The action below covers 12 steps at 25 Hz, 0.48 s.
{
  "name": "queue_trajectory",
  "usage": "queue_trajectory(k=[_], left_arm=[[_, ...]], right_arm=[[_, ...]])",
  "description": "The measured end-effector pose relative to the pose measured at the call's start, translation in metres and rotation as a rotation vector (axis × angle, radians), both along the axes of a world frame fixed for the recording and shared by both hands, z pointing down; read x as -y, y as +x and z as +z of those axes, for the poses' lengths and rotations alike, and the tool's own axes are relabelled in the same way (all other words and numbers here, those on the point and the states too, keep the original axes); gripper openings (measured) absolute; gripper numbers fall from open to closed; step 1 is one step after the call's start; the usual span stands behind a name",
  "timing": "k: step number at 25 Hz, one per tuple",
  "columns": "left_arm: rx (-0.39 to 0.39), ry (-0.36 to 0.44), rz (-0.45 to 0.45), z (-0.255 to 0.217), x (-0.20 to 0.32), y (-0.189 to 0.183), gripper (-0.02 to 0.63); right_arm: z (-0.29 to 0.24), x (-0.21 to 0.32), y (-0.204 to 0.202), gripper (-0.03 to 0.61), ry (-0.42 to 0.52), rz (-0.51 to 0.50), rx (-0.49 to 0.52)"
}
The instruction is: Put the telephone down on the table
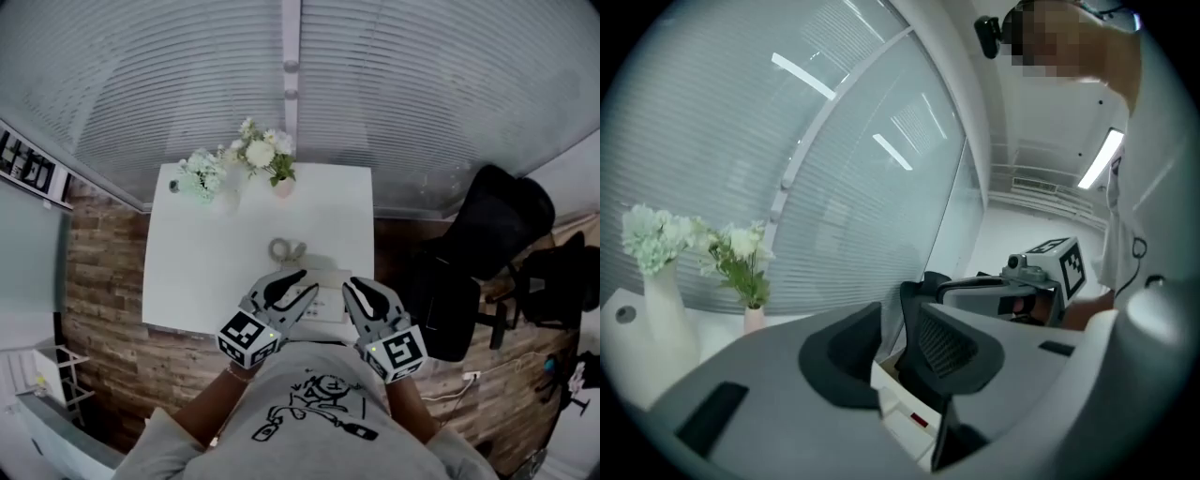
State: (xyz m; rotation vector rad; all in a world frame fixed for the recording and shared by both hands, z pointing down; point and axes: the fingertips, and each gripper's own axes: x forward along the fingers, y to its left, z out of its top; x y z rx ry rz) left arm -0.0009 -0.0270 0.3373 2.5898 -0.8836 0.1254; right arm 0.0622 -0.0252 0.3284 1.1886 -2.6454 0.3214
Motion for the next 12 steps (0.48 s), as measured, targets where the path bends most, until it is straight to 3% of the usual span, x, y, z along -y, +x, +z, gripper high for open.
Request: queue_trajectory(k=[4,12], left_arm=[[-0.052,0.090,0.003,-0.044,-0.009,0.001,0.043],[-0.062,0.196,0.056,-0.088,-0.020,0.007,0.018]], right_arm=[[-0.035,-0.011,-0.011,0.055,0.012,-0.045,0.091],[-0.084,-0.017,-0.022,0.037,0.088,-0.083,0.140]])
